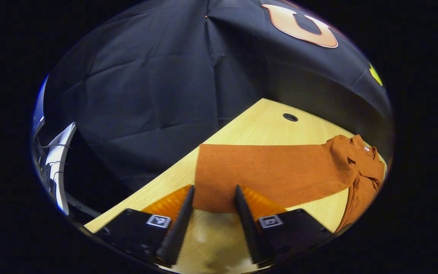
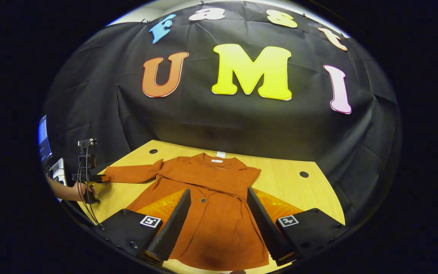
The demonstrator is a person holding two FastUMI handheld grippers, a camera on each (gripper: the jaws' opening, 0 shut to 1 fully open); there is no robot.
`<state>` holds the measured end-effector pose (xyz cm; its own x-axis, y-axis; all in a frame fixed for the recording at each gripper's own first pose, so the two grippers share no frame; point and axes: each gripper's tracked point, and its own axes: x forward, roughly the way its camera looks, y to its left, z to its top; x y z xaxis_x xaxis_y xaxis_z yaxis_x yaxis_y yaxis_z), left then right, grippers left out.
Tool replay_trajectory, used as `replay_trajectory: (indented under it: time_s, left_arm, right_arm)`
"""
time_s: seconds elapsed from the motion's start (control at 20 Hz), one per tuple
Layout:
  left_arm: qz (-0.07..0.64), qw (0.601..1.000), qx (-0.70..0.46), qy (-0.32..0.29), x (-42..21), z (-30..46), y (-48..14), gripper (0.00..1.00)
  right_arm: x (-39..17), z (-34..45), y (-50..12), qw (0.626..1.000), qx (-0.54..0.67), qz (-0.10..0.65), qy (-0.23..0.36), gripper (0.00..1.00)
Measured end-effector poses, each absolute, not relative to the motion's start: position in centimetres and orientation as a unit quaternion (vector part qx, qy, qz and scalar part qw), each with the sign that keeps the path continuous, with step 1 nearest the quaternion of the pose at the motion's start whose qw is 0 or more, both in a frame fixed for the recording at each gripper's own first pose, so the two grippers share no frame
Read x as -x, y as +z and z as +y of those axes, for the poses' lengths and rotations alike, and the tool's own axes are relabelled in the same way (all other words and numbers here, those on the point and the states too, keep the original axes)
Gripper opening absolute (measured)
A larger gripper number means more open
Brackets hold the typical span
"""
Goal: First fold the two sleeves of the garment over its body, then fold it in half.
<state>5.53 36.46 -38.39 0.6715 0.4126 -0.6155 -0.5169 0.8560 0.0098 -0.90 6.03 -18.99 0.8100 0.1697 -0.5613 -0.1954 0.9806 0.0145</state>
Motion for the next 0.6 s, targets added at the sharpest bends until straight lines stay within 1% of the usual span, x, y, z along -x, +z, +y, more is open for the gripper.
replay_trajectory:
  time_s: [0.05,0.1,0.15,0.2,0.3,0.4,0.6]
  left_arm:
    - [0.311,0.912,0.084,0.256,-5.5,36.6,-38.2,0.61]
    - [0.316,0.911,0.077,0.253,-5.6,37.0,-38.3,0.36]
    - [0.326,0.910,0.064,0.248,-5.4,37.2,-38.1,0.27]
    - [0.331,0.910,0.060,0.240,-5.4,37.1,-38.1,0.12]
    - [0.325,0.916,0.092,0.217,-6.3,36.3,-37.7,0.05]
    - [0.302,0.927,0.098,0.199,-7.3,36.1,-35.8,0.03]
    - [0.269,0.949,0.085,0.143,-10.2,34.6,-31.3,0.03]
  right_arm:
    - [1.3,6.4,-19.1,0.950,0.014,0.296,0.096,0.95]
    - [1.7,6.7,-19.2,0.949,0.010,0.299,0.096,0.95]
    - [2.1,7.0,-19.2,0.949,0.012,0.300,0.098,0.95]
    - [2.4,7.1,-19.1,0.949,0.015,0.298,0.100,0.95]
    - [3.2,7.3,-19.1,0.949,0.022,0.298,0.104,0.95]
    - [3.6,7.2,-19.0,0.950,0.027,0.295,0.101,0.95]
    - [4.0,6.8,-19.1,0.951,0.015,0.294,0.095,0.95]
